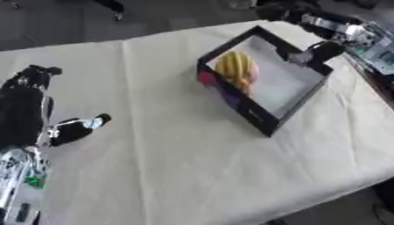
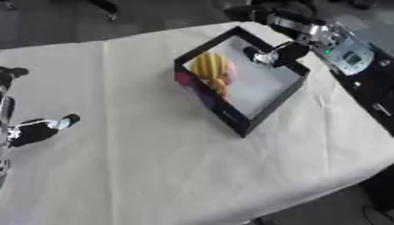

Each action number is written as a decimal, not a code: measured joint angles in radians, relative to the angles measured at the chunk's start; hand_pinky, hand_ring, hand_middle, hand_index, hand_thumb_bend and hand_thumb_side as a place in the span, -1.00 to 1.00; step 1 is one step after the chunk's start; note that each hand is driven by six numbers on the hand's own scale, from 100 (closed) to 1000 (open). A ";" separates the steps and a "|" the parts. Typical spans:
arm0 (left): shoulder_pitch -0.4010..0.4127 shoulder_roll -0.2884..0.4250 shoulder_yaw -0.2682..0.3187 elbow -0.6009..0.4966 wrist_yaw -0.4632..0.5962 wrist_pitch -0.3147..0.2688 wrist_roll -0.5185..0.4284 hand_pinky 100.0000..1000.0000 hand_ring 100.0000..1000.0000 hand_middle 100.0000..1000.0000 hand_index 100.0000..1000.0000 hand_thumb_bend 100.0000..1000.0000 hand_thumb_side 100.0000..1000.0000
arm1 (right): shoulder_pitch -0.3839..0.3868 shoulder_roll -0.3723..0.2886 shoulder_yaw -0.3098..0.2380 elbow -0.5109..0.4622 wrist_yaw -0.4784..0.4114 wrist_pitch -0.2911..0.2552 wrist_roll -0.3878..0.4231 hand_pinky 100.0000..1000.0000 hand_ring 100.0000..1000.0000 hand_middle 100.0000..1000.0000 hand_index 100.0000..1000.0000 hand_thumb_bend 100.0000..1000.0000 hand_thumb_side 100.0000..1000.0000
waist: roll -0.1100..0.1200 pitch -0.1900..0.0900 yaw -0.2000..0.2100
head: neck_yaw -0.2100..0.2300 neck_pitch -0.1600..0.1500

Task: Pick up the objects with one hand, pass them to the other hand, and then place them into the box on the other side of the table.

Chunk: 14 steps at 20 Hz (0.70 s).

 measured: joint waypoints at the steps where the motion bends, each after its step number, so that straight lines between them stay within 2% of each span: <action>1: 0.000 0.000 0.000 0.000 0.000 0.000 0.000 0.58 0.47 0.25 0.48 0.85 -0.33 | 0.000 0.000 -0.001 0.001 -0.027 0.017 0.017 1.00 1.00 1.00 1.00 -1.00 -0.46 | 0.000 0.000 0.000 | 0.000 0.000; 3: 0.000 0.000 0.000 0.000 0.000 0.000 0.000 0.58 0.46 0.24 0.48 0.84 -0.33 | 0.000 0.000 -0.008 0.009 -0.077 0.046 0.046 1.00 1.00 1.00 1.00 -1.00 -0.69 | 0.000 0.000 -0.001 | 0.000 0.000; 5: 0.000 0.000 0.001 0.000 0.000 0.000 0.000 0.58 0.46 0.24 0.48 0.84 -0.33 | -0.001 0.000 -0.019 0.026 -0.121 0.064 0.064 1.00 1.00 1.00 1.00 -1.00 -0.72 | 0.000 0.000 -0.002 | 0.000 0.000; 9: 0.000 0.000 0.002 0.000 0.000 0.000 0.000 0.58 0.46 0.24 0.48 0.85 -0.32 | -0.001 0.001 -0.031 0.059 -0.194 0.081 0.081 1.00 1.00 1.00 1.00 -1.00 -0.66 | 0.000 0.000 -0.003 | 0.002 0.000; 14: 0.000 0.000 0.009 -0.001 0.000 0.003 0.003 0.56 0.45 0.24 0.49 0.84 -0.32 | -0.001 0.016 -0.038 0.080 -0.300 0.138 0.138 1.00 1.00 1.00 1.00 -1.00 -0.42 | 0.000 0.000 -0.003 | 0.004 0.000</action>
